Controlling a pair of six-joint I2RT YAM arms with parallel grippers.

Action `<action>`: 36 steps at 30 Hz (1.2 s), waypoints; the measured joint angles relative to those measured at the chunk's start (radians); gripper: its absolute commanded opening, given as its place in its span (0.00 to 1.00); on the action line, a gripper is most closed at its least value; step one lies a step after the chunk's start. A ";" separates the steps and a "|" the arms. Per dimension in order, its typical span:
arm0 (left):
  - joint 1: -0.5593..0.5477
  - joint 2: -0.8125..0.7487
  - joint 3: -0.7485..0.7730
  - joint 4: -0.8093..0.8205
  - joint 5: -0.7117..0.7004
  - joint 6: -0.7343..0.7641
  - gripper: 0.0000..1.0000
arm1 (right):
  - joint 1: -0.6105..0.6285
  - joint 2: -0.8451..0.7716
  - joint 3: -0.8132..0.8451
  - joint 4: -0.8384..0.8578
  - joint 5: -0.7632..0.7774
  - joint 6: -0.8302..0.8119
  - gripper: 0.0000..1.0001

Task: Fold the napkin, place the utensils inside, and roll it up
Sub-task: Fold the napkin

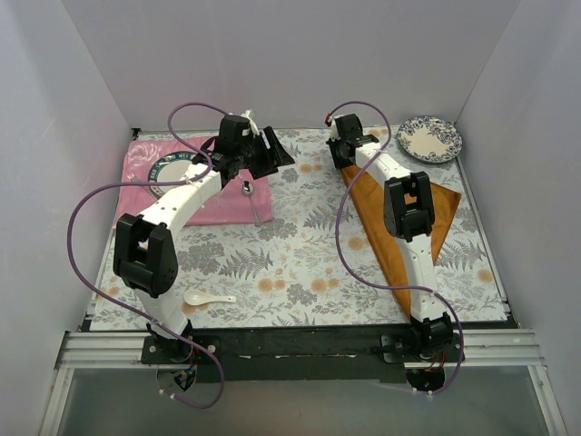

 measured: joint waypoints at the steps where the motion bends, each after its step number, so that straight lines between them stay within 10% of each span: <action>1: 0.000 0.000 0.000 0.000 0.001 0.000 0.60 | 0.000 0.000 0.000 0.001 0.000 0.000 0.11; 15: 0.018 -0.023 0.000 -0.007 0.008 0.000 0.60 | 0.006 0.006 0.001 0.021 -0.009 -0.026 0.01; 33: 0.051 -0.069 -0.099 0.027 0.006 -0.009 0.61 | 0.221 -0.264 -0.446 0.139 -0.241 0.002 0.02; 36: 0.051 -0.069 -0.127 0.050 0.008 -0.021 0.60 | 0.249 -0.276 -0.468 0.147 -0.288 0.038 0.29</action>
